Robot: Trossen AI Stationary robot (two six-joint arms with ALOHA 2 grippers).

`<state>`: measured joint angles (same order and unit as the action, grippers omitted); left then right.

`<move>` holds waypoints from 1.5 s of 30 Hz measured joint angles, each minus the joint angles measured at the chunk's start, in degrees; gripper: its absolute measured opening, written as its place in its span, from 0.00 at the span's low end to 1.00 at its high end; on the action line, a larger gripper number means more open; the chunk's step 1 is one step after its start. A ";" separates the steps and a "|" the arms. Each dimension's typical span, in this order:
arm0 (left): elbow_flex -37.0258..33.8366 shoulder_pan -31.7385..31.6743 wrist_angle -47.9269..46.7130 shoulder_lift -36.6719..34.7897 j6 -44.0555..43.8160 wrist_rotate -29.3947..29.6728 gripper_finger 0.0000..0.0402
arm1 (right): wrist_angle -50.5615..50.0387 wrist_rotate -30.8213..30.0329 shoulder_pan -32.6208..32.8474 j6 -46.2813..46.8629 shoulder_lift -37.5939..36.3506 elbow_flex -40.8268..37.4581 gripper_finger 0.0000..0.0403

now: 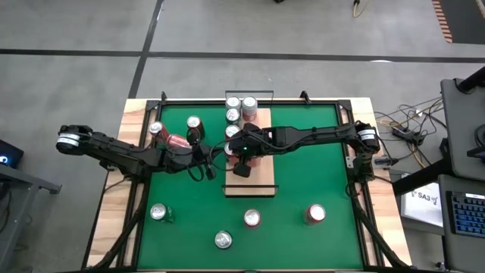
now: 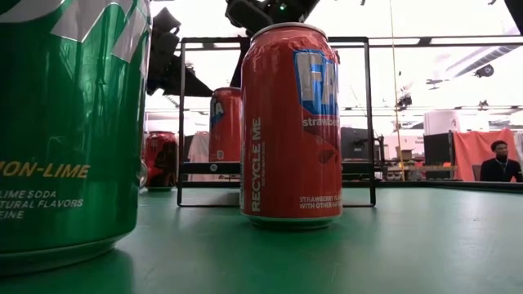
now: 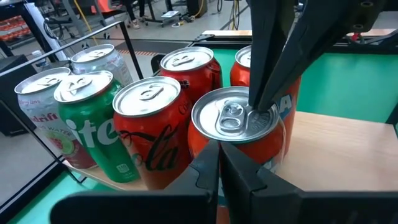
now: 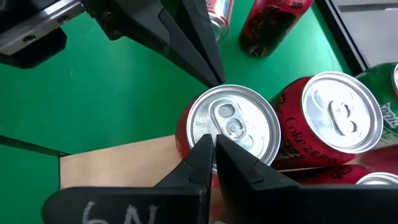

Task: Place canned beverage on shelf
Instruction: Put the orange soda can on the shelf and aligned with the other orange soda can

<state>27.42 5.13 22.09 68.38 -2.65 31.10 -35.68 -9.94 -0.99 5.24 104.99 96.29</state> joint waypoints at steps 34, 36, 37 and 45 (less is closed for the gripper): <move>-0.17 2.28 -5.95 2.01 -3.61 -0.60 0.00 | -0.90 -0.61 -0.55 -2.15 -2.08 -0.13 0.03; -0.17 2.05 -4.80 2.76 -2.88 -0.65 0.00 | -1.01 -0.61 -0.55 -2.20 -2.12 -0.13 0.03; -0.17 2.04 -4.43 3.07 -2.73 -0.63 0.00 | -1.15 -0.61 -0.55 -2.18 -2.12 -0.13 0.03; -0.20 1.99 -2.57 4.24 -2.42 -0.60 0.00 | -1.88 -0.63 -0.55 -1.85 -1.93 -0.13 0.03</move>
<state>27.22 7.11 19.52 72.62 -5.06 30.50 -37.56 -10.57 -1.54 3.40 103.06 96.16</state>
